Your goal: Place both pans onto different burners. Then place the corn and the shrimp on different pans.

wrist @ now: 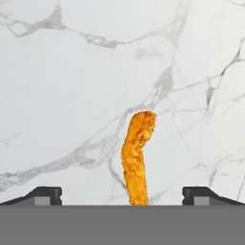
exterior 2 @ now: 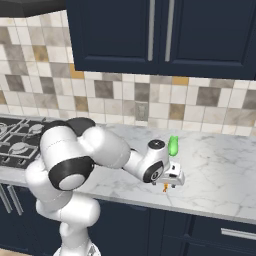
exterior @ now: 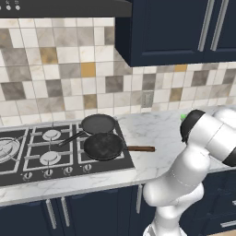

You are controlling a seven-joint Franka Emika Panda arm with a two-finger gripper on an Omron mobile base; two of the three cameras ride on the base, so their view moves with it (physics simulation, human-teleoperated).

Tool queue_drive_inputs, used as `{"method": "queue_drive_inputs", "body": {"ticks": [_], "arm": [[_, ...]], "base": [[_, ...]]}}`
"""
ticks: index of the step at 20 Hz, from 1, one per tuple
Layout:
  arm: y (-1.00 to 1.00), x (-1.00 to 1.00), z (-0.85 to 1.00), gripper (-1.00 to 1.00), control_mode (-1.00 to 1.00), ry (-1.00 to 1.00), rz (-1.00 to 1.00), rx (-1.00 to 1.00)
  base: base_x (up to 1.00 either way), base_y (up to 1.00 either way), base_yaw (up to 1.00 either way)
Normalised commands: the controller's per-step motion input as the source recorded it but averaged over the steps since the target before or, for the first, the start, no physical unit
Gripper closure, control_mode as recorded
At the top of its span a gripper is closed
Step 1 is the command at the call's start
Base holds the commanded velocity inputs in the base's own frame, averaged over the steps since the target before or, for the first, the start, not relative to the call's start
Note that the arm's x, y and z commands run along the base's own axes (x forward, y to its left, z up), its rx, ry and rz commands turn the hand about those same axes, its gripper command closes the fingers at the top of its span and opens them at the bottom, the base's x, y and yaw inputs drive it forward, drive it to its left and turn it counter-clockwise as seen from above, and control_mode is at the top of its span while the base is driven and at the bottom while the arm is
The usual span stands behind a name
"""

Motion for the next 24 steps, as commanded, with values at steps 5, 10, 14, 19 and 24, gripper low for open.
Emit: {"method": "queue_drive_inputs", "body": {"ticks": [5, 10, 14, 19, 24], "arm": [[-0.11, 0.20, -0.13, -1.00, -1.00, 0.00, 0.00, 0.00], [-0.17, 0.19, -0.21, -1.00, -1.00, 0.00, 0.00, 0.00], [-0.13, 0.10, -0.60, -1.00, -1.00, 0.00, 0.00, 0.00], [-0.04, 0.02, -0.46, 1.00, -1.00, 0.00, 0.00, 0.00], [0.00, -0.06, -0.26, 1.00, -1.00, -0.04, 0.00, -0.01]], "base": [[0.00, 0.00, 0.00], [0.00, 0.00, 0.00], [0.00, 0.00, 0.00], [0.00, 0.00, 0.00], [0.00, 0.00, 0.00]]}}
